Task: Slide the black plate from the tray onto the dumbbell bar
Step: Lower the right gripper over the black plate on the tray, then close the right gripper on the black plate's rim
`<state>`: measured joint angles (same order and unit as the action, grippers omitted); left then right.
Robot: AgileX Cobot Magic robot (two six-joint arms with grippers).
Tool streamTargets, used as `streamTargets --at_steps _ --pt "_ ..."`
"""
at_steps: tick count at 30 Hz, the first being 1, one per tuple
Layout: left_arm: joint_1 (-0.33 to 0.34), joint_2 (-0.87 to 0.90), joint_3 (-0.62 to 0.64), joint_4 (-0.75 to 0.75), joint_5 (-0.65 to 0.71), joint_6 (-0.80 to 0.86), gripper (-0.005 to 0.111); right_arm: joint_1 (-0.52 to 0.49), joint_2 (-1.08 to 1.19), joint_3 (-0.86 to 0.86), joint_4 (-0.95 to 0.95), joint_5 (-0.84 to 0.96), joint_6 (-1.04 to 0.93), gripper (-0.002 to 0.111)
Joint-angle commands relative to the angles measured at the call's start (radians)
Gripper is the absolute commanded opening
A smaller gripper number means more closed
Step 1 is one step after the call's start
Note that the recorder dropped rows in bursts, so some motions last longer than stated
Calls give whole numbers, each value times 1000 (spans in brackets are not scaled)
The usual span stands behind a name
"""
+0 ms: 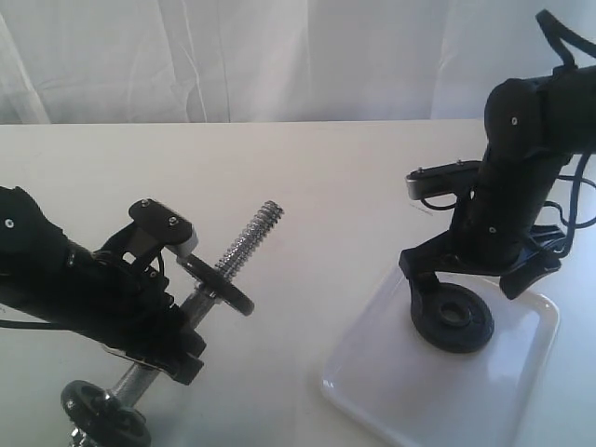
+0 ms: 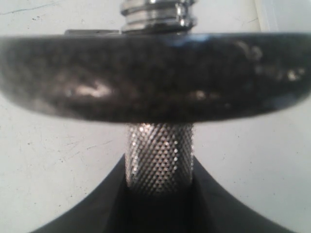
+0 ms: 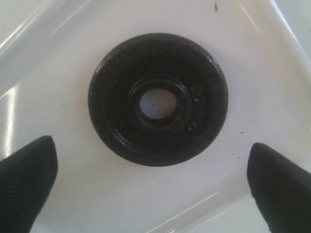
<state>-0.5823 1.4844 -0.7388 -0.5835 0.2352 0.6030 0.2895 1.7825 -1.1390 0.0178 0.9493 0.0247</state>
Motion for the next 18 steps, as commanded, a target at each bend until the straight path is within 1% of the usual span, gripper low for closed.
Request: streamTargets --at_steps 1,11,18 --pt "0 -53 -31 -58 -40 2 0 -30 35 -13 12 -12 -25 101" --pt "0 -53 -31 -58 -40 2 0 -41 76 -13 24 -58 -51 101" --pt "0 -53 -31 -58 -40 2 0 -41 117 -11 131 -66 -141 104"
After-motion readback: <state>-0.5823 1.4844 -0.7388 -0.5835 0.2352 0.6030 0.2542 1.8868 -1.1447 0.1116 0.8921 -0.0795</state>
